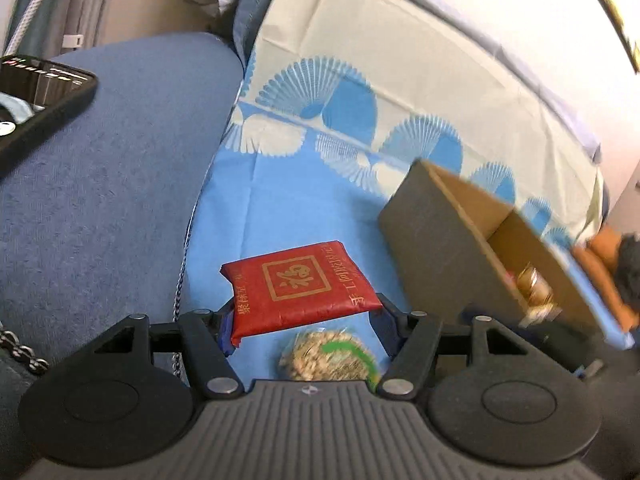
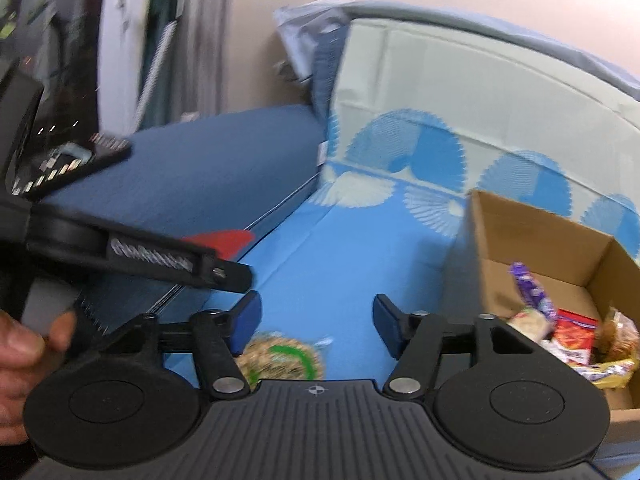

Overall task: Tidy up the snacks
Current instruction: 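Grasp the round puffed-grain bag with the right tool while the left holds the red cake, then carry the red cake with the left tool while the right carries the grain bag over the box, then open both tools to drop the red cake and grain bag into the box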

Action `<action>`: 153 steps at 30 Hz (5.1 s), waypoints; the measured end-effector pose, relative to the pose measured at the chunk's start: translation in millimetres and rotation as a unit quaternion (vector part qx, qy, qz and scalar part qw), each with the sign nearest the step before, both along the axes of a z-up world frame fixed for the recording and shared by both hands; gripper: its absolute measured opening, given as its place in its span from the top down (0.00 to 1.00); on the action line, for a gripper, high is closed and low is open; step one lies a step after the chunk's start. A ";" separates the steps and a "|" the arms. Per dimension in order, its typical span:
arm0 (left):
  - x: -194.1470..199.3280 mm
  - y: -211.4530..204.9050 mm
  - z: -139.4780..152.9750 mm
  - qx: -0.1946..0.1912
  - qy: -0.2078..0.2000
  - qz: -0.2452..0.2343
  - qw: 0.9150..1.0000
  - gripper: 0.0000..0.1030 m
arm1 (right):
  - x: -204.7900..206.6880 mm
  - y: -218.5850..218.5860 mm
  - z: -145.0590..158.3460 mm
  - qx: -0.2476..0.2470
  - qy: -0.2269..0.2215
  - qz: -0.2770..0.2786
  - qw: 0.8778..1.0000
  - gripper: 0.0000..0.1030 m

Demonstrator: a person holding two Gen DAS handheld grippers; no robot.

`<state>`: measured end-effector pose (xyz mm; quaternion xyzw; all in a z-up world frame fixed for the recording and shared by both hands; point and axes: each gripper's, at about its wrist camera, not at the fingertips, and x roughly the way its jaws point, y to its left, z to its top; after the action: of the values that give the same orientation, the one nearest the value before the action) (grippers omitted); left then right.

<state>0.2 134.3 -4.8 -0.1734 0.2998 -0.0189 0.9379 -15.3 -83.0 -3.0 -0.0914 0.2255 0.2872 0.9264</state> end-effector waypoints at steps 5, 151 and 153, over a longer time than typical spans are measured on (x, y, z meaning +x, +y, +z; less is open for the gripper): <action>0.1 -2.6 -1.1 0.009 -0.006 -0.004 1.000 0.32 | 1.4 24.0 -22.9 -0.041 0.033 0.027 0.998 0.20; 134.0 -305.8 31.2 0.209 0.172 -0.132 0.954 0.31 | 90.1 -271.1 38.1 0.124 0.112 -0.227 0.959 0.23; 133.9 -305.5 31.4 0.209 0.169 -0.131 0.954 0.30 | 90.8 -271.9 38.0 0.125 0.113 -0.227 0.959 0.23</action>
<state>134.1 -171.2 26.7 0.0670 0.4715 -0.0487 0.8780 75.4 -354.9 35.0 0.1111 0.3057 0.1041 0.9399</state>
